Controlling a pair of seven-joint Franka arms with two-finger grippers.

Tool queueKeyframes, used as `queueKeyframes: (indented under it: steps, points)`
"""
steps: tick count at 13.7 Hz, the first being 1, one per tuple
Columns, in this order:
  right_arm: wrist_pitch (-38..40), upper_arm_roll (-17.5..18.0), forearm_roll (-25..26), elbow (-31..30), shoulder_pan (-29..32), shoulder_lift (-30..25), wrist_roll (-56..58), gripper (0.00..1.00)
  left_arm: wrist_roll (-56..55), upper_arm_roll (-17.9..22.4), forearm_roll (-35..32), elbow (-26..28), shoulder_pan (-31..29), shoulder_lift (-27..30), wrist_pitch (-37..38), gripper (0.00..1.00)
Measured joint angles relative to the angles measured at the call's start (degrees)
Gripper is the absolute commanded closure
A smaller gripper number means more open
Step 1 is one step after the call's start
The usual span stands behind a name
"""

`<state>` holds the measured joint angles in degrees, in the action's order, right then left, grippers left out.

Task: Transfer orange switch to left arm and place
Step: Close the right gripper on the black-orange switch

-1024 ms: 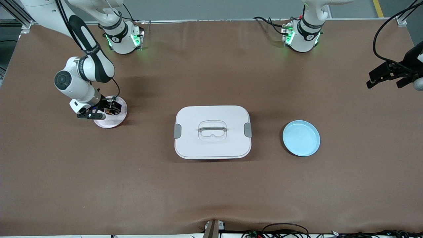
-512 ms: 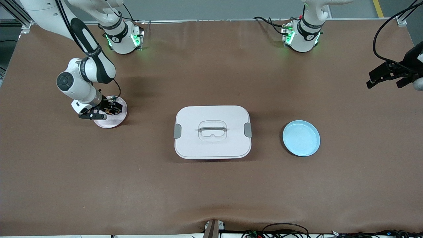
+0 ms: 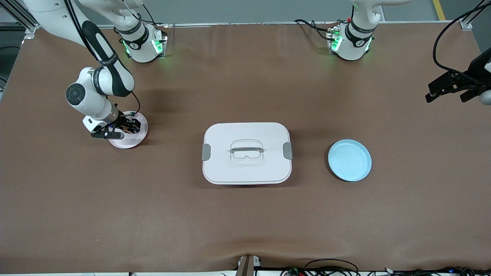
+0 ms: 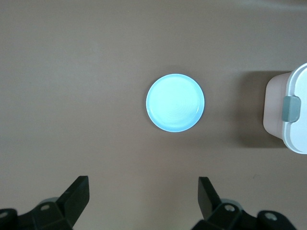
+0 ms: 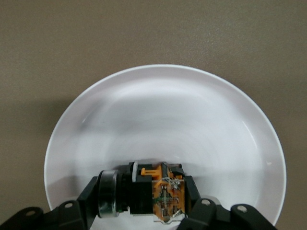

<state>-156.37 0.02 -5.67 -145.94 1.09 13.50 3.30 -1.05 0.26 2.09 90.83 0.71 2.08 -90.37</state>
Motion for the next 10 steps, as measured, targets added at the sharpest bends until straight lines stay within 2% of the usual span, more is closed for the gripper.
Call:
queueKeyframes:
  steps: [6,8,10]
  points:
    - [1.43,0.22,-1.49,0.92,0.00,-0.15,-0.03,1.00,0.00,0.00,0.00,0.00,0.00,0.00,0.00,0.00]
    - [4.92,0.37,-3.93,2.52,-0.09,-0.42,-0.02,1.00,0.00,-0.08,0.36,-0.21,0.01,0.00,0.04,0.00]
    - [10.19,0.42,-6.63,5.09,-0.52,-1.29,-0.02,1.00,0.00,-0.12,3.93,-1.10,-0.01,0.03,0.72,0.00]
